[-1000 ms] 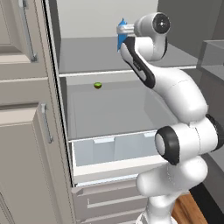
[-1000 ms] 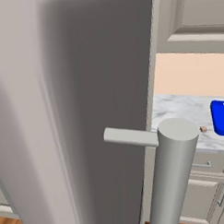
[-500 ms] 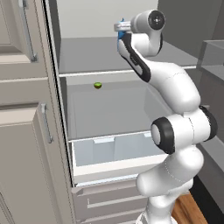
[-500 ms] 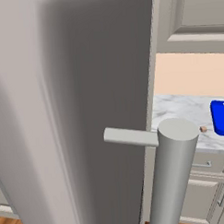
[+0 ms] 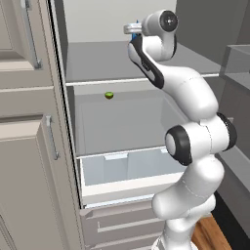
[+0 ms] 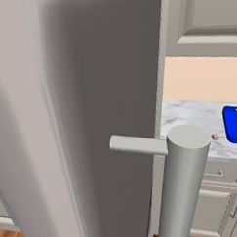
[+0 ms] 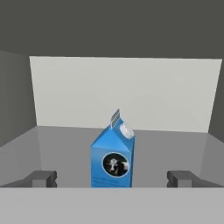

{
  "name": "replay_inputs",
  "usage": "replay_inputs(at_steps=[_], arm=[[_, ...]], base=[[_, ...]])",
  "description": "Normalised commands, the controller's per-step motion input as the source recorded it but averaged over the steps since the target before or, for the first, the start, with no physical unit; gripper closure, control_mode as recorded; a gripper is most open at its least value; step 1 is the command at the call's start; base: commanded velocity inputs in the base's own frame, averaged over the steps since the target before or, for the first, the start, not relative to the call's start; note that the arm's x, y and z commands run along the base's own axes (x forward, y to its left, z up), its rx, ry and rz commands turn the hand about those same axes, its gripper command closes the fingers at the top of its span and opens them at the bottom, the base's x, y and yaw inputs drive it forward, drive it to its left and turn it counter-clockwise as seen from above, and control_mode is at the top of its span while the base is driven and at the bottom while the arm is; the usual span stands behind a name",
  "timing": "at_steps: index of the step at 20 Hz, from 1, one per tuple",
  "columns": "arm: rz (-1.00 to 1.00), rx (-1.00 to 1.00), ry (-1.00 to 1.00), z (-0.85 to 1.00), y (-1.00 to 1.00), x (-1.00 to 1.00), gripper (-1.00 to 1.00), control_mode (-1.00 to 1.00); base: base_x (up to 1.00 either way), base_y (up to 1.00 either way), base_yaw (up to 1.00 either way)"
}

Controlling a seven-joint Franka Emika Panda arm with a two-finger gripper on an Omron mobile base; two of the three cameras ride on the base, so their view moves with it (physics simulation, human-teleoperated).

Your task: Take out the milk from the fridge and place it on the tray on the counter. Then take the sugar cube near the tray and place it in the tray.

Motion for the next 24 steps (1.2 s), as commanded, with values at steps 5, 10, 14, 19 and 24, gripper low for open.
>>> replay_inputs(at_steps=[5,10,14,19,24], arm=[[0.0,0.0,0.0,-0.03,0.0,0.19,-1.0,-1.0],[0.0,0.0,0.0,-0.17,0.0,0.22,-1.0,-1.0],[0.0,0.0,0.0,-0.25,0.0,0.28,-1.0,-1.0],[0.0,0.0,0.0,-0.05,0.0,0.2,-1.0,-1.0],[0.0,0.0,0.0,0.0,0.0,0.15,-1.0,-1.0]], base=[[0.0,0.0,0.0],[0.0,0.0,0.0],[0.0,0.0,0.0],[0.0,0.0,0.0],[0.0,0.0,0.0]])
